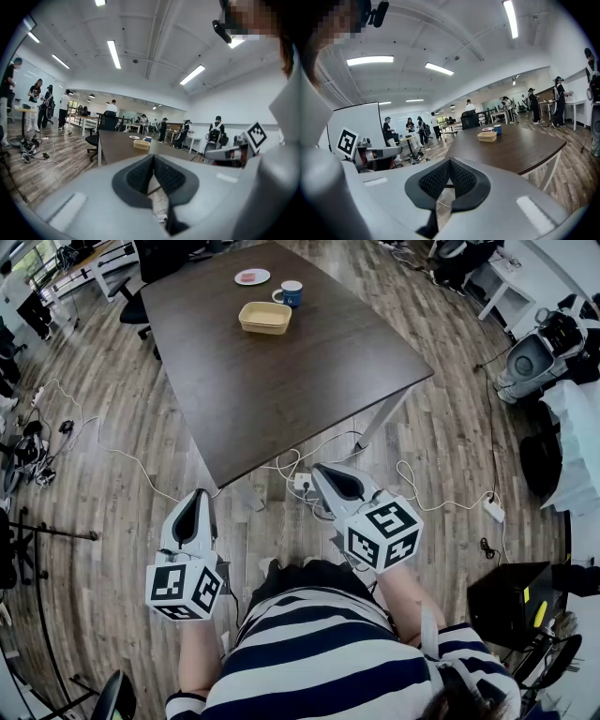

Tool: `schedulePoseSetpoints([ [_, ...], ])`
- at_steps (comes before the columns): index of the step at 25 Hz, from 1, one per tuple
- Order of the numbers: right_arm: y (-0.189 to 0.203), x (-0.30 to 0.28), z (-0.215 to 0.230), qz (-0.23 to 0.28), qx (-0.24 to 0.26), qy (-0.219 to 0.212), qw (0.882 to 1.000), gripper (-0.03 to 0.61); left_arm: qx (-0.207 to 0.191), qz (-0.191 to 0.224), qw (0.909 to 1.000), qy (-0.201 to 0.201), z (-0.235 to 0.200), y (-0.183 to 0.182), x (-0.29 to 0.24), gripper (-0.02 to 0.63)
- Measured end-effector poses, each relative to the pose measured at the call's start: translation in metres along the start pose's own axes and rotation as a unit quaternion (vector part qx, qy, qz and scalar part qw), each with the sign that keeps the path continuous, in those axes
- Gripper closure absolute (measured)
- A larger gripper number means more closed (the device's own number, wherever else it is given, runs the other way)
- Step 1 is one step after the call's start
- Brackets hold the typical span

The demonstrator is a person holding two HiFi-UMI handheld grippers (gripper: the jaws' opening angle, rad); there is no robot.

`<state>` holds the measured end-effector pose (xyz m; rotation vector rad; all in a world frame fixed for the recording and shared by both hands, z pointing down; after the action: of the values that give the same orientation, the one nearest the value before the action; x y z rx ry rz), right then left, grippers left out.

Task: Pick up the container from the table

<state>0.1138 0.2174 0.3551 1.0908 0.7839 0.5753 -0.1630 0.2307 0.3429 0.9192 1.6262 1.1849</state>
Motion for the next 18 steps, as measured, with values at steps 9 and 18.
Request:
schedulePoseSetpoints([
  [9,0.002,-0.007,0.0,0.004,-0.015,-0.004,1.0,0.584,-0.012,-0.002,0.9999,0.006,-0.003,0.0,-0.004,0.614],
  [18,0.006,-0.019,-0.005,-0.011,0.001,-0.007,1.0,0.584,-0.016,-0.018,0.9996,0.013,-0.014,0.004,-0.01,0.614],
])
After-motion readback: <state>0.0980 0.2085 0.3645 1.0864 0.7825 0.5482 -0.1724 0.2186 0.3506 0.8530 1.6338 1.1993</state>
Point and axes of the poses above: the fingertips, and each gripper's own axes: x backward along the fingers, z to its right, y out of its underside, the point moved 9 cm from there along x, backward along the fingers, and after that the axes turned 5 degrees about -y, right-handed, at the moved point
